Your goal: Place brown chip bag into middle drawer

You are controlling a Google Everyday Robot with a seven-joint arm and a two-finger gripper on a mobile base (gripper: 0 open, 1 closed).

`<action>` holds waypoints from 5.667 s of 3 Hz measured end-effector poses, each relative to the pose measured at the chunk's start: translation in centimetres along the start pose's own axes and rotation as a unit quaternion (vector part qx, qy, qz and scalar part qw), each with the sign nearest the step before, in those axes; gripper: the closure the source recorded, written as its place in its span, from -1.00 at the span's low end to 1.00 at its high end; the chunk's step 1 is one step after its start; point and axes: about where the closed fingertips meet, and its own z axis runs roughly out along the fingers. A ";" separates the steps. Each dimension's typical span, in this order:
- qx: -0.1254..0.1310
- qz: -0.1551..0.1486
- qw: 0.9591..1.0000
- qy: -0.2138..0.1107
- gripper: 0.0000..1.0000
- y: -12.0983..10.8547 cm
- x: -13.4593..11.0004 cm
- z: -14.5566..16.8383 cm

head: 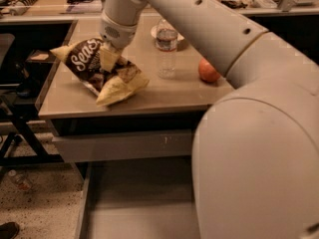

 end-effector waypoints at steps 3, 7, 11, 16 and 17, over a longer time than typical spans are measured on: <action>0.005 -0.026 1.000 0.005 1.00 10.2 7.8 -2.8; -0.044 0.043 0.994 0.088 1.00 23.1 13.6 -4.4; -0.148 0.100 0.982 0.057 1.00 21.8 22.2 13.0; -0.136 0.210 0.967 0.037 1.00 16.7 30.0 25.9; -0.135 0.231 0.963 0.036 1.00 16.1 31.8 27.7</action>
Offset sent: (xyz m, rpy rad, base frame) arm -0.1115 -0.0520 -0.0014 -0.0042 -0.0115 0.0198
